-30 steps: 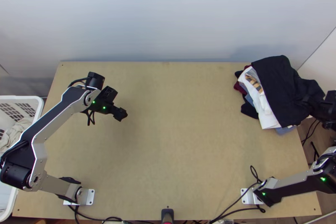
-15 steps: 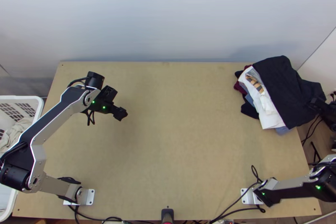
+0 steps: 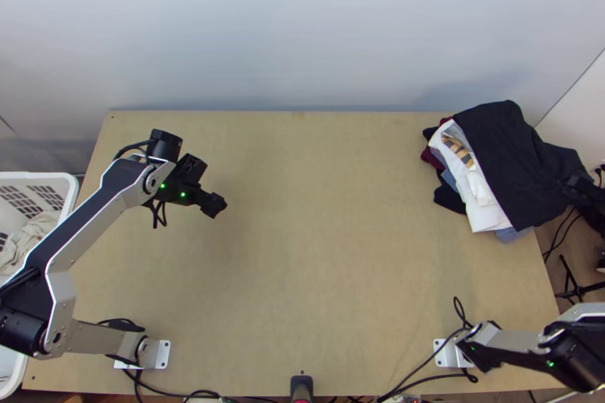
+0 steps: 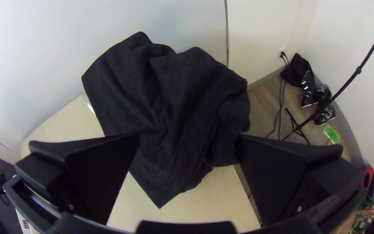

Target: Fold the t-shirt

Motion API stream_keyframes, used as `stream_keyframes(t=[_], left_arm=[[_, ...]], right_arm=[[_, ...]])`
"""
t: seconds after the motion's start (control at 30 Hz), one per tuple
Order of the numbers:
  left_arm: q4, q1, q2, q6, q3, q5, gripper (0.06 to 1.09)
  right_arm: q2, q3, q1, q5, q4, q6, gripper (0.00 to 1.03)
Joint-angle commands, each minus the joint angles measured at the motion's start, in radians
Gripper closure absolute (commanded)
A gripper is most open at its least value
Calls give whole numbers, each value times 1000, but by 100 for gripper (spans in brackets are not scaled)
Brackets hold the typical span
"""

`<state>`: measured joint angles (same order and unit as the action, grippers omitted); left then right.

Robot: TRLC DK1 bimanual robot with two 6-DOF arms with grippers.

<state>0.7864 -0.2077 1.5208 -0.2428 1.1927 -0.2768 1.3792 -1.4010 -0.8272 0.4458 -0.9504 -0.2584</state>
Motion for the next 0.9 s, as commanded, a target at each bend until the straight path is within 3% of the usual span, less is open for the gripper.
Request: stream_keyframes(t=[0.0, 0.23, 0.37, 0.47, 0.6, 0.87], left_arm=[[2, -4, -56, 19, -7, -1, 11], [-96, 10, -203, 123, -56, -1, 10], [-164, 10, -309, 123, -117, 8, 10], [-185, 51, -373, 155, -159, 28, 10], [-194, 94, -464, 214, -237, 22, 10], [-210, 180, -631, 168, -389, 25, 10]], right_arm=[[-104, 16, -27, 1, -50, -25, 3], [-347, 102, 92, 8, 21, -59, 4], [-454, 221, 168, 8, 35, -18, 4], [-578, 343, 240, 1, 124, 41, 5], [-704, 490, 349, -91, 266, 194, 7], [-870, 717, 588, -378, 464, 182, 7]])
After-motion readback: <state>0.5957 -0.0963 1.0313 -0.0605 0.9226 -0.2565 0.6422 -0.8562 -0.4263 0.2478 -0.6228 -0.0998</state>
